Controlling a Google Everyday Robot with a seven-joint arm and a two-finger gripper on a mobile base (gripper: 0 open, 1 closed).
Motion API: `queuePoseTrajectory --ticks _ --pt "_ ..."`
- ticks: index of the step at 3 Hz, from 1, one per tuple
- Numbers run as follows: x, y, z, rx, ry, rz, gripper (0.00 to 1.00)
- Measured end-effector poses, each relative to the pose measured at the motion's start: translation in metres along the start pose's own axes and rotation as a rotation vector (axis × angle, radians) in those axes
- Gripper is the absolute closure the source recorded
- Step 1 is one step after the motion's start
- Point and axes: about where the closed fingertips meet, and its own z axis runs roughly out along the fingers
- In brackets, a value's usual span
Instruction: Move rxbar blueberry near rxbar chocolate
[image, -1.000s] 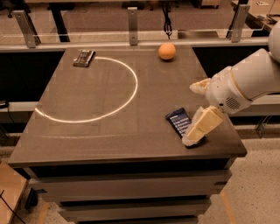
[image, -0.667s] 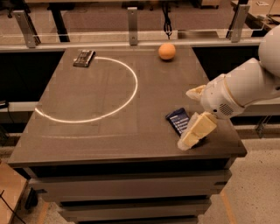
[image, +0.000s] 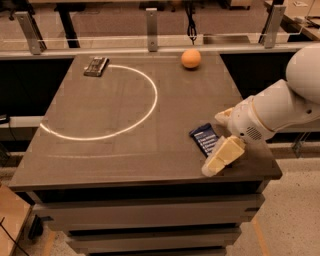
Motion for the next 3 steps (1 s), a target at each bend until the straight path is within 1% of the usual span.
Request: queuePoseTrajectory --ticks 1,2,3 --pt "0.0103 -0.0091 -0.0050 0.029 0.014 0.031 0.22" --pt "0.0140 -0.0141 -0.0100 0.051 0.027 0.037 0.45" --pt "0.0162 -0.0136 -0.0095 0.051 0.031 0.044 0.67"
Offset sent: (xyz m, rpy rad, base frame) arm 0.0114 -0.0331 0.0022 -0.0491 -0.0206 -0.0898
